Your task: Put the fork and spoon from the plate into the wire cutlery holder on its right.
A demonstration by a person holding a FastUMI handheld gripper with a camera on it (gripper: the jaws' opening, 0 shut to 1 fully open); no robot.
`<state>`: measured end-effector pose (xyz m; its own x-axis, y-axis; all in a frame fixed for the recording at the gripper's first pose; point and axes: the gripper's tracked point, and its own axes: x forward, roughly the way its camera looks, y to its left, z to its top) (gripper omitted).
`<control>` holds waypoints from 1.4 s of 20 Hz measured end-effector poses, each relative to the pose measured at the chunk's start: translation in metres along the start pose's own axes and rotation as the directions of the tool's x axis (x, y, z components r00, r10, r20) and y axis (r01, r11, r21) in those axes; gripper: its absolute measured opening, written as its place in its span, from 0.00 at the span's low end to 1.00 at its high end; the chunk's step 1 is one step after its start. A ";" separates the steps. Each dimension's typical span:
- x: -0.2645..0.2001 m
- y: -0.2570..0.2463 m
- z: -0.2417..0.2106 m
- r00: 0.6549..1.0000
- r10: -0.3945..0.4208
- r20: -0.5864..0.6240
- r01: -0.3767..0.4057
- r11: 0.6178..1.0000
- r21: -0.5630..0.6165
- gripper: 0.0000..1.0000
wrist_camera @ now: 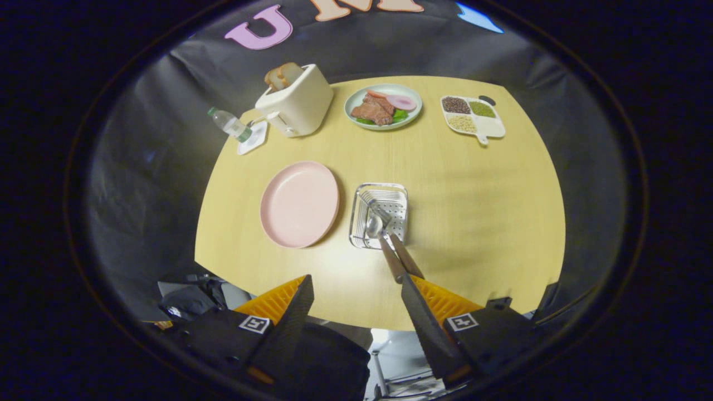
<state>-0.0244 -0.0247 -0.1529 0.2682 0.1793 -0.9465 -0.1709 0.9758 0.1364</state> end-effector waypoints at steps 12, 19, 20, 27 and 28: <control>-0.055 0.030 0.038 0.923 -0.018 0.384 -0.001 0.999 0.049 0.98; -0.118 0.044 0.090 0.697 -0.093 0.711 0.121 0.993 0.011 0.98; -0.127 0.049 0.098 0.655 -0.087 0.750 0.123 0.992 0.007 0.98; -0.155 0.072 0.116 0.453 -0.046 0.890 0.125 0.992 -0.012 0.98; -0.153 0.076 0.111 0.453 -0.033 0.891 0.104 0.994 -0.016 0.98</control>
<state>0.0271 0.0357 0.0345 0.9717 0.1610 -0.1730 -0.1577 0.9869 0.0326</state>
